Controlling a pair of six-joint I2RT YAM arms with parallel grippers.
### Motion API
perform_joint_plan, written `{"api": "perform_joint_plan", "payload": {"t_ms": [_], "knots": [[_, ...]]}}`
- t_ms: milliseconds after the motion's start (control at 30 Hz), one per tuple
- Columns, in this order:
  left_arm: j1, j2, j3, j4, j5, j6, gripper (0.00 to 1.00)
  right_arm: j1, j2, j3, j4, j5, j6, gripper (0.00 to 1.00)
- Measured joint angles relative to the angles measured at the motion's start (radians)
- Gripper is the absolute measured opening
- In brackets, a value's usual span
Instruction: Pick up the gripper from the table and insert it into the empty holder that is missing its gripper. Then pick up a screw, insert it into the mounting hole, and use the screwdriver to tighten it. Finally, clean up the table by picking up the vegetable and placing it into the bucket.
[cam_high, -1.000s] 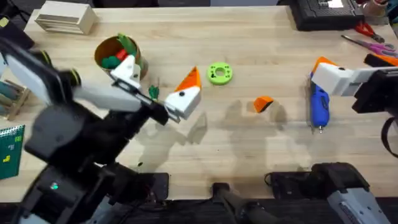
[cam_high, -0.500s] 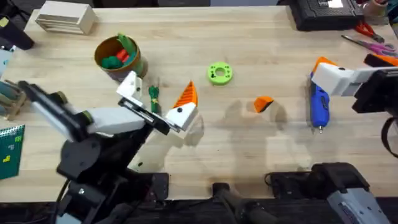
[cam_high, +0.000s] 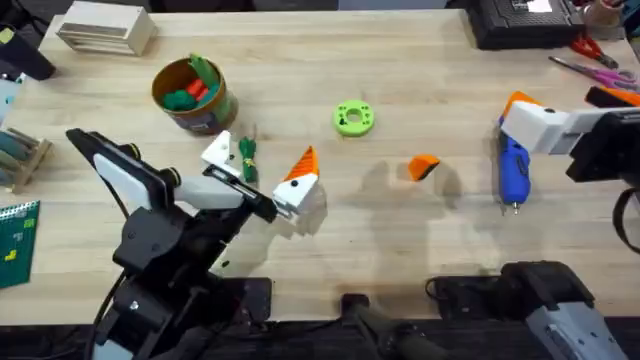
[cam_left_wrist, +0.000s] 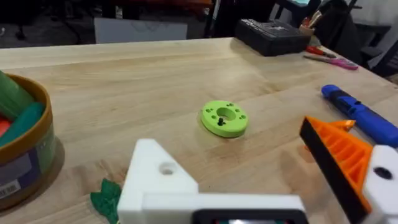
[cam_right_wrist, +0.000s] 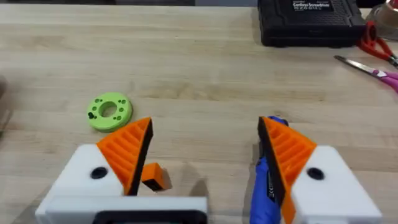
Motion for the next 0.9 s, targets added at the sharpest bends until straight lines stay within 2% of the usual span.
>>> {"api": "perform_joint_plan", "payload": {"t_ms": [367,600,767,900], "knots": [[0.0,0.0,0.0,0.0,0.0,0.0,0.987,0.0,0.0,0.0,0.0,0.0,0.0,0.985],[0.0,0.0,0.0,-0.005,-0.039,0.0,0.987,0.0,0.0,0.0,0.001,-0.011,0.01,0.985],[0.0,0.0,0.0,0.0,0.005,0.0,0.987,0.0,0.014,0.0,0.004,-0.045,0.034,0.985],[0.0,0.0,0.0,0.007,0.071,0.0,0.987,0.016,0.111,0.008,0.0,-0.114,0.033,0.983]]}}
